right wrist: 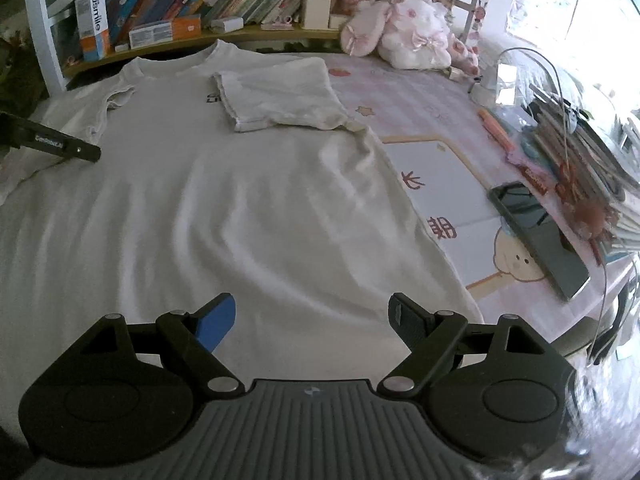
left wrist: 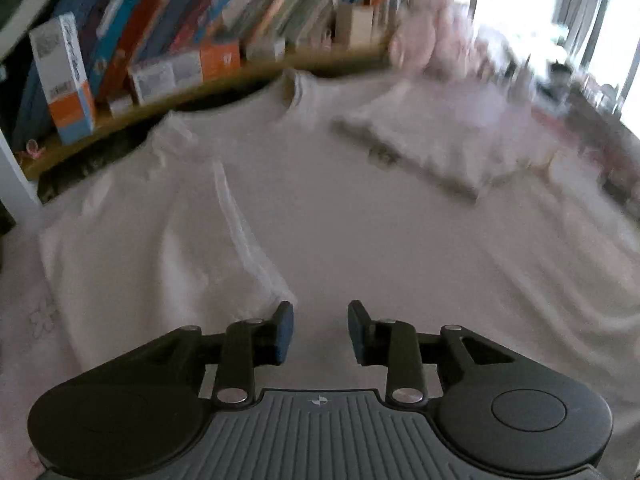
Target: Fold clothes
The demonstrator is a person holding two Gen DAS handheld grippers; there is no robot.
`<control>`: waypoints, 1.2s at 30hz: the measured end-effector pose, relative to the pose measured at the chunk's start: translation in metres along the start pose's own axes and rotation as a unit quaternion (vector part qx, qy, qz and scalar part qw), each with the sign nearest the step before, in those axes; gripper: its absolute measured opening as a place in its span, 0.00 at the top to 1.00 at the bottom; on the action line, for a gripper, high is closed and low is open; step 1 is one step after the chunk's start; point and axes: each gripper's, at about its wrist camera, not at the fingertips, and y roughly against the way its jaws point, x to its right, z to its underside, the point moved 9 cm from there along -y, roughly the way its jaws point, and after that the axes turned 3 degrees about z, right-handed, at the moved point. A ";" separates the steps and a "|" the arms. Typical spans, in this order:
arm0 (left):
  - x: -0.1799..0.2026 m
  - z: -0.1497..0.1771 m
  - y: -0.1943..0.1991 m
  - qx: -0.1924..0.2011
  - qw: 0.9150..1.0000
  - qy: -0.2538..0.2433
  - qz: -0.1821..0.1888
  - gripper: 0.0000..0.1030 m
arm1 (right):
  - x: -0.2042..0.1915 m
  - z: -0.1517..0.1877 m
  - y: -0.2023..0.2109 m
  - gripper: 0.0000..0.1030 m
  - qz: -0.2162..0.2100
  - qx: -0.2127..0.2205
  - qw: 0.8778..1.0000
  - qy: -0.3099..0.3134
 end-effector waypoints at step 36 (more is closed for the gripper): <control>-0.040 0.004 0.051 0.104 0.984 0.121 -0.083 0.13 | -0.026 -0.002 0.005 0.20 -0.002 -0.003 0.999 0.042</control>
